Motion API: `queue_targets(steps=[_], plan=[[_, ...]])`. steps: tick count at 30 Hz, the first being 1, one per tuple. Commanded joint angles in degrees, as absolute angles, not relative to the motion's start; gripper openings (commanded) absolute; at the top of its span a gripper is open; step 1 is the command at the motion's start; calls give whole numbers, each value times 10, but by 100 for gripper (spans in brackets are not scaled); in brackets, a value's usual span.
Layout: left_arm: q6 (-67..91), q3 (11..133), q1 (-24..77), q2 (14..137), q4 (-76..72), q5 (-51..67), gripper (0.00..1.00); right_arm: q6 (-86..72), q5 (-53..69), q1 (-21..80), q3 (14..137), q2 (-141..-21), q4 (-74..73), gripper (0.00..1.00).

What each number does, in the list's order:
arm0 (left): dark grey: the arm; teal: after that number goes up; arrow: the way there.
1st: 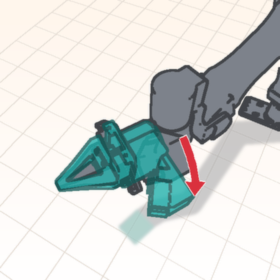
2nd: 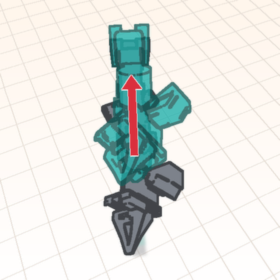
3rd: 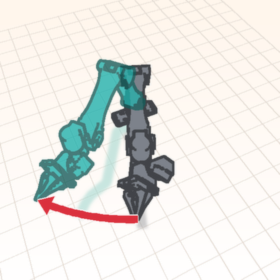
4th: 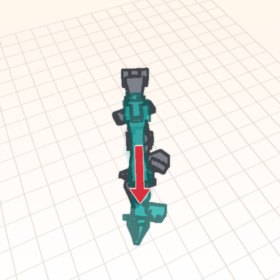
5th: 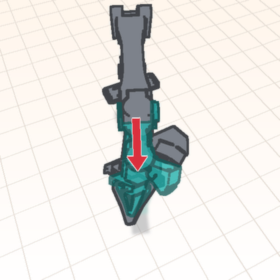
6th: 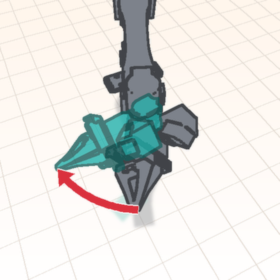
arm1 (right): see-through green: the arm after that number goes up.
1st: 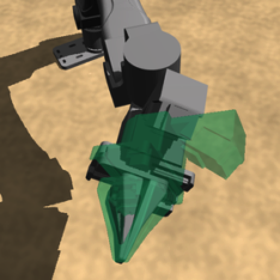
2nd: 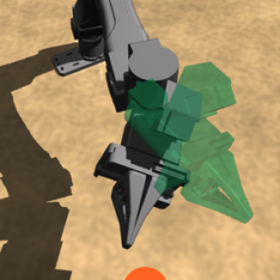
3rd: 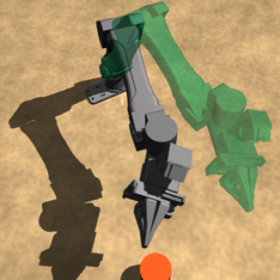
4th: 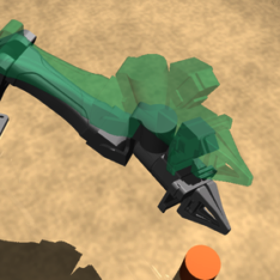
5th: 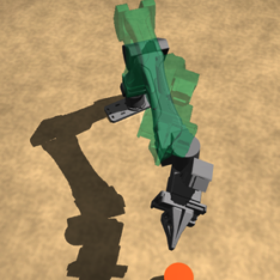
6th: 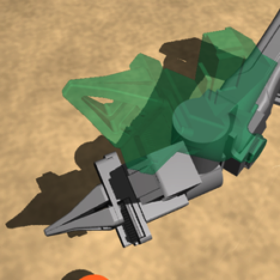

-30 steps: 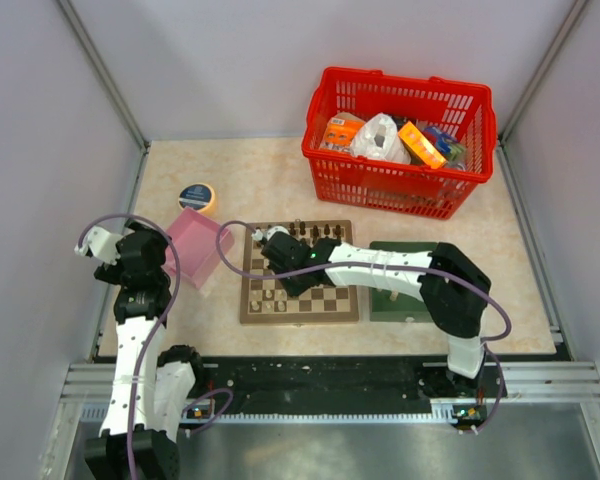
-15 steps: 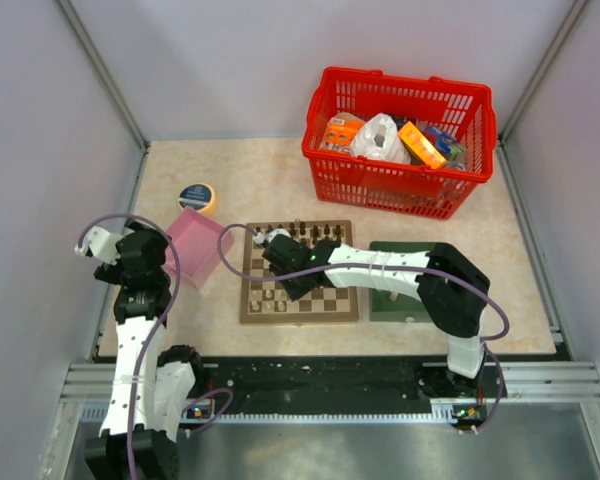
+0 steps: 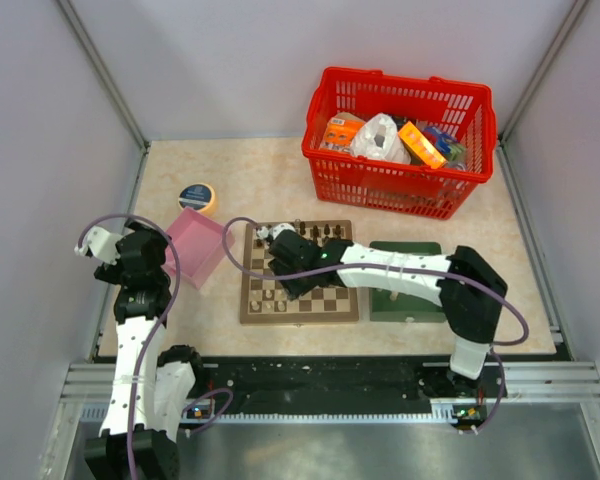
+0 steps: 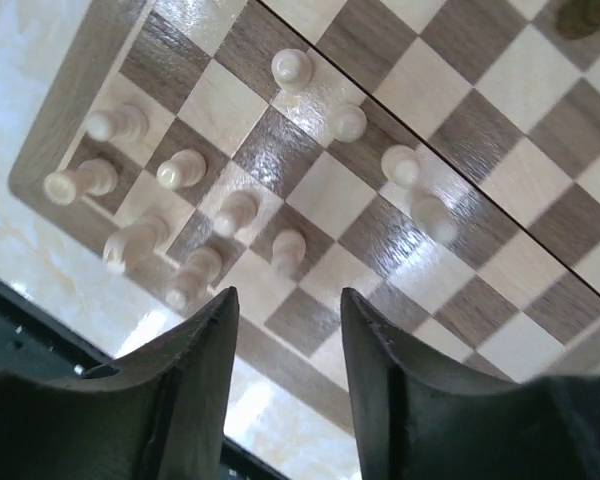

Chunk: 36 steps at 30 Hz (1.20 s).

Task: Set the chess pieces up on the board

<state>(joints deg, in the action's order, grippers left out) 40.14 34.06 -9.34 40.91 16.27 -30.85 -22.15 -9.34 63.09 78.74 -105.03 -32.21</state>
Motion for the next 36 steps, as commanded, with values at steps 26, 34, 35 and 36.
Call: queue_targets(steps=[26,34,35,36], plan=[[411,345,-98,412,129,-287,99,-262,-104,317,497,-722,-277,43],[410,340,-98,408,129,-291,99,-258,-75,317,496,-735,-273,42],[411,341,-97,410,129,-290,99,-258,-73,316,494,-737,-274,42],[411,341,-98,410,129,-290,99,-258,-70,317,492,-740,-274,42]])
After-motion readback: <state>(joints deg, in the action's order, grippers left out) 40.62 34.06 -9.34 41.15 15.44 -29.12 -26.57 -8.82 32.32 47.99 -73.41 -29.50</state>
